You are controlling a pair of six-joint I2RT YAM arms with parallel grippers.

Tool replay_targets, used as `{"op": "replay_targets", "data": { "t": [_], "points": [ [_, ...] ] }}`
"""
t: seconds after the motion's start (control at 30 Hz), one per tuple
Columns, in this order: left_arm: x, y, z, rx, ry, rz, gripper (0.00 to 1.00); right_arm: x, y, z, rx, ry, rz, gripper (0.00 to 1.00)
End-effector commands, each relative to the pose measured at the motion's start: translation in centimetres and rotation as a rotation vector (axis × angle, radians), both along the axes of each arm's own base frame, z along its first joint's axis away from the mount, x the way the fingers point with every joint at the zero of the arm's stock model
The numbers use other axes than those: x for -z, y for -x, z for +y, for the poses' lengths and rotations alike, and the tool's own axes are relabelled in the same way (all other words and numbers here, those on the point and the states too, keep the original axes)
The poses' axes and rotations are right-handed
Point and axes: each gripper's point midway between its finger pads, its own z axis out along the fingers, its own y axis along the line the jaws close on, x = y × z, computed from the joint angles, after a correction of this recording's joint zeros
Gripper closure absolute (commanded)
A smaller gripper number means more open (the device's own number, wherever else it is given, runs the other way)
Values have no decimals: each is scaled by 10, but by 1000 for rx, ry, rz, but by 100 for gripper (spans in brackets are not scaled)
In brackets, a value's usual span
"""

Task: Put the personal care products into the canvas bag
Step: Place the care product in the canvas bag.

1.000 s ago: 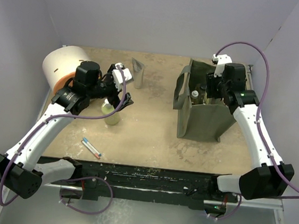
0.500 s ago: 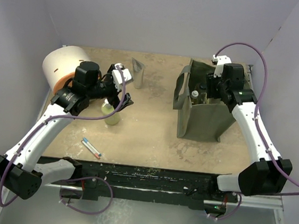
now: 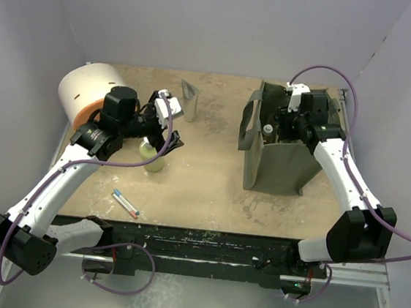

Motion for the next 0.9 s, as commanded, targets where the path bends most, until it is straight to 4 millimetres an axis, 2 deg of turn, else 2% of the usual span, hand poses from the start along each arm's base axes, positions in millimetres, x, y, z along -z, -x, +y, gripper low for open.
{"op": "replay_targets", "data": {
  "t": [0.0, 0.1, 0.4, 0.87],
  "points": [
    [-11, 6, -4, 47, 15, -55, 1, -41, -30, -2, 18, -13, -199, 95],
    [-10, 7, -4, 50, 13, -58, 1, -32, -30, -2, 15, -9, -188, 91],
    [-11, 8, -5, 55, 14, -62, 1, -6, -29, -7, 25, 20, -145, 89],
    [-13, 11, -4, 56, 15, -65, 1, 20, -25, -15, 29, 75, -119, 72]
  ]
}}
